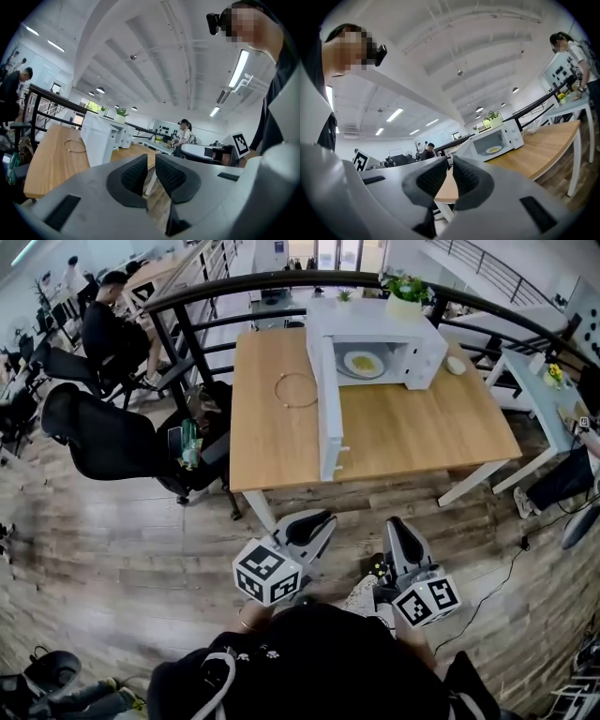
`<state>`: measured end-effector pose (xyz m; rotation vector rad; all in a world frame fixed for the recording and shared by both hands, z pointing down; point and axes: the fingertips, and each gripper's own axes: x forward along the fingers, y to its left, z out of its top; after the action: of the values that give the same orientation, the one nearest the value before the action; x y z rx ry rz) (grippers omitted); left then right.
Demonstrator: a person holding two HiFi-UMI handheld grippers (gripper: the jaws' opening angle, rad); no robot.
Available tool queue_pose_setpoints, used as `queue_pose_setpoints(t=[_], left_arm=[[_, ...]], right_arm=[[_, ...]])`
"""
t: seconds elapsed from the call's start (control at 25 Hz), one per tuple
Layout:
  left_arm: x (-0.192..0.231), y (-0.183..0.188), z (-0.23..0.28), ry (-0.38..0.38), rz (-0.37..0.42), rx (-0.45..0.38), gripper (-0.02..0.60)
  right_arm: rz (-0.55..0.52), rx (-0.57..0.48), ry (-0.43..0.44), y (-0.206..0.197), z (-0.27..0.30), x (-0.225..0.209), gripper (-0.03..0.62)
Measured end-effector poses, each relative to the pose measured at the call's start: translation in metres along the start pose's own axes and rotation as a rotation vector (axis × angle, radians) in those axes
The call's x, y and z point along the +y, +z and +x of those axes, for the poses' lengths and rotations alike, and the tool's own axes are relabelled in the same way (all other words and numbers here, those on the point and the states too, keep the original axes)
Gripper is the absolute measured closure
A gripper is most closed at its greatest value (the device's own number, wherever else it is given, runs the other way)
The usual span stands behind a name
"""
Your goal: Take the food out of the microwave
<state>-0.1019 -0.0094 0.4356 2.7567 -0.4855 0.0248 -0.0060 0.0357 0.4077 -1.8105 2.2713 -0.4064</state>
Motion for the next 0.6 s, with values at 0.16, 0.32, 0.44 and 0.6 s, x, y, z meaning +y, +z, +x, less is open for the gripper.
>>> queue_pose_setpoints(t=[0.16,0.32,0.44,0.6], left_arm=[[0.010,0.007,0.022,0.080,-0.012,-0.004,0.549],[0.009,0.014,0.063,0.105,-0.014,0.001,0.549],[0.007,0.018,0.100,0.109,-0.017,0.011,0.549],[0.007,0.028,0.147,0.118,-0.024,0.015,0.548]], right_arm=[[0.014,0.016,0.091,0.012,0.030,-0.024,0.557],[0.042,0.029,0.152,0.025,0.054,-0.059,0.556],[0.053,0.034,0.172,0.039,0.066,-0.088,0.554],[0.076,0.035,0.177,0.058,0.072,-0.133,0.553]])
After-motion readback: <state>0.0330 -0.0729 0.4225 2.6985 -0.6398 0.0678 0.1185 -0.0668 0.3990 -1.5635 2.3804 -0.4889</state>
